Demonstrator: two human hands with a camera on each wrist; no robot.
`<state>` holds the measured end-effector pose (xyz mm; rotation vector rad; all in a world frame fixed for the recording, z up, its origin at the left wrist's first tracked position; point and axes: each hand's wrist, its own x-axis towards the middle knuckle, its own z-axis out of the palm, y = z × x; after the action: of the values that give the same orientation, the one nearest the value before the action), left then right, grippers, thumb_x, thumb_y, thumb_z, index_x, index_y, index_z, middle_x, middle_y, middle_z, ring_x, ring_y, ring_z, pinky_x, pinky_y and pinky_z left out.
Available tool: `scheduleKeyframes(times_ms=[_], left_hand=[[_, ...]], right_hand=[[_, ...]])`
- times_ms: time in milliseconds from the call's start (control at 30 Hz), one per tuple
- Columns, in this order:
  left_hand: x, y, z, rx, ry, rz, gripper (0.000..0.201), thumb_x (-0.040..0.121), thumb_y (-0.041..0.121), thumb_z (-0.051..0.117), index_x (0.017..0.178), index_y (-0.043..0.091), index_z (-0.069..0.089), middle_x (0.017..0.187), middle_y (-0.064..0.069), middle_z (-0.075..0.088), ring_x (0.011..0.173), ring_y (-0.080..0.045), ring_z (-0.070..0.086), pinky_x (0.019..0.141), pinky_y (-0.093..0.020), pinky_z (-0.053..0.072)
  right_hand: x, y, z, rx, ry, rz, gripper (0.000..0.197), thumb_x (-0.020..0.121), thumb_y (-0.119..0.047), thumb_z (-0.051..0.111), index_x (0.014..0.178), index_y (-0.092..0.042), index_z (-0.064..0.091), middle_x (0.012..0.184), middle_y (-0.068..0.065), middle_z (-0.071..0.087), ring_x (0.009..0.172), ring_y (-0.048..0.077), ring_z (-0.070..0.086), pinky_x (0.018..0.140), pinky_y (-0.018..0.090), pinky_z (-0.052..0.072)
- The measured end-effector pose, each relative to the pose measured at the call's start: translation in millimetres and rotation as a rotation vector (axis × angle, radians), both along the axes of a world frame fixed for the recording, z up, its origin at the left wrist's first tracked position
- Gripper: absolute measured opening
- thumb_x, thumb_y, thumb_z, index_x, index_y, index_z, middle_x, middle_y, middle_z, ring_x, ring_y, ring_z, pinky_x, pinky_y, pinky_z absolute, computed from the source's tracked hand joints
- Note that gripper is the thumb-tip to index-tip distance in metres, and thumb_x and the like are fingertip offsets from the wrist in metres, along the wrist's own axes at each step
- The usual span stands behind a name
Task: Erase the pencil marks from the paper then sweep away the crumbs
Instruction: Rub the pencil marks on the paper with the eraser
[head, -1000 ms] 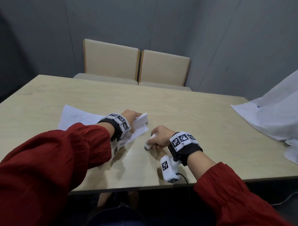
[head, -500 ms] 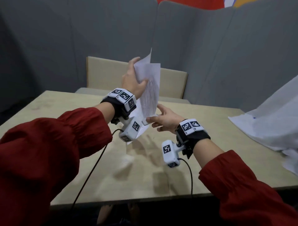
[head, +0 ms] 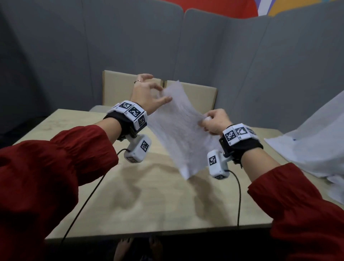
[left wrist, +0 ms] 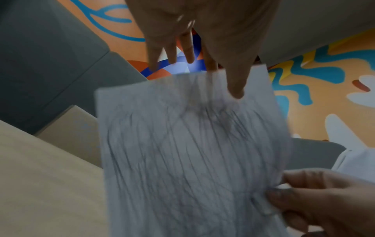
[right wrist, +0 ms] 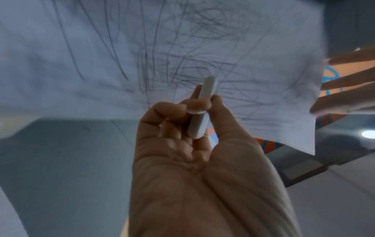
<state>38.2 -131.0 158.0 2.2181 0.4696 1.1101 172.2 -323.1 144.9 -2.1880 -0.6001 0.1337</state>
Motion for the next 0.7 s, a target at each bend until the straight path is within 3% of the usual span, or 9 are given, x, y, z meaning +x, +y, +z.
scheduleKeyframes(times_ms=[67, 167, 233, 300, 367, 433, 500, 600, 700], left_hand=[[-5, 2, -1, 0.004, 0.075, -0.036, 0.019, 0.078, 0.038, 0.078, 0.081, 0.022, 0.069, 0.129, 0.0, 0.057, 0.122, -0.015, 0.051, 0.099, -0.02, 0.034], [-4, -2, -2, -0.079, 0.07, -0.081, 0.017, 0.084, 0.031, 0.074, 0.082, 0.016, 0.067, 0.098, -0.004, 0.069, 0.09, -0.015, 0.061, 0.084, -0.022, 0.046], [-1, -4, -4, -0.148, -0.004, -0.031, 0.017, 0.087, 0.026, 0.072, 0.092, 0.01, 0.068, 0.091, -0.006, 0.068, 0.082, -0.013, 0.057, 0.079, -0.023, 0.046], [2, -6, -8, -0.266, -0.069, -0.002, 0.017, 0.087, 0.019, 0.07, 0.101, 0.01, 0.065, 0.096, -0.009, 0.07, 0.08, -0.015, 0.058, 0.08, -0.03, 0.051], [2, -9, -15, -0.381, -0.073, -0.016, 0.027, 0.088, 0.013, 0.067, 0.113, 0.017, 0.056, 0.101, -0.009, 0.068, 0.081, -0.018, 0.061, 0.077, -0.033, 0.054], [2, -14, -26, -0.446, -0.069, -0.037, 0.04, 0.089, 0.005, 0.062, 0.122, 0.021, 0.047, 0.102, -0.003, 0.063, 0.087, -0.017, 0.062, 0.074, -0.031, 0.054], [1, -20, -39, -0.447, -0.07, -0.068, 0.046, 0.089, -0.003, 0.055, 0.125, 0.025, 0.045, 0.108, 0.0, 0.058, 0.093, -0.013, 0.059, 0.073, -0.03, 0.053], [3, -23, -59, -0.448, 0.021, -0.078, 0.048, 0.089, -0.008, 0.044, 0.112, 0.032, 0.058, 0.118, 0.0, 0.058, 0.081, -0.013, 0.057, 0.054, -0.022, 0.048], [0, -21, -77, -0.485, 0.145, -0.049, 0.04, 0.093, -0.001, 0.044, 0.106, 0.03, 0.067, 0.115, -0.002, 0.067, 0.065, -0.011, 0.056, 0.046, -0.016, 0.04]], right_hand=[[12, -4, 9, -0.004, -0.058, -0.05, 0.019, 0.077, -0.018, 0.077, 0.069, -0.019, 0.059, 0.065, 0.003, 0.063, 0.062, 0.015, 0.06, 0.052, 0.023, 0.043], [24, -5, 21, 0.053, -0.083, -0.107, 0.016, 0.077, -0.017, 0.076, 0.085, -0.021, 0.062, 0.074, 0.004, 0.066, 0.063, 0.016, 0.062, 0.067, 0.031, 0.052], [26, -4, 27, 0.124, -0.093, -0.122, 0.036, 0.077, -0.013, 0.073, 0.111, -0.016, 0.062, 0.083, 0.004, 0.063, 0.069, 0.02, 0.064, 0.075, 0.035, 0.055], [22, -4, 30, 0.139, -0.128, -0.153, 0.061, 0.073, -0.015, 0.074, 0.129, -0.017, 0.052, 0.091, 0.002, 0.062, 0.089, 0.024, 0.067, 0.085, 0.04, 0.056], [14, -2, 24, 0.119, -0.143, -0.151, 0.057, 0.068, -0.019, 0.076, 0.121, -0.02, 0.055, 0.1, 0.006, 0.066, 0.098, 0.025, 0.066, 0.085, 0.04, 0.056], [2, 0, 13, 0.107, -0.103, -0.088, 0.034, 0.068, -0.017, 0.08, 0.096, -0.023, 0.063, 0.095, 0.007, 0.067, 0.085, 0.022, 0.066, 0.075, 0.033, 0.057], [-11, 3, -2, 0.096, -0.07, 0.007, 0.023, 0.07, -0.011, 0.082, 0.085, -0.018, 0.066, 0.079, 0.003, 0.063, 0.068, 0.014, 0.059, 0.059, 0.024, 0.048], [-26, 6, -27, 0.063, -0.006, 0.095, 0.022, 0.069, -0.01, 0.083, 0.084, -0.015, 0.068, 0.07, -0.004, 0.058, 0.061, 0.009, 0.052, 0.051, 0.021, 0.04], [-34, 13, -54, 0.004, 0.052, 0.155, 0.021, 0.069, -0.01, 0.082, 0.075, -0.021, 0.065, 0.071, -0.002, 0.06, 0.065, 0.013, 0.055, 0.057, 0.026, 0.046]])
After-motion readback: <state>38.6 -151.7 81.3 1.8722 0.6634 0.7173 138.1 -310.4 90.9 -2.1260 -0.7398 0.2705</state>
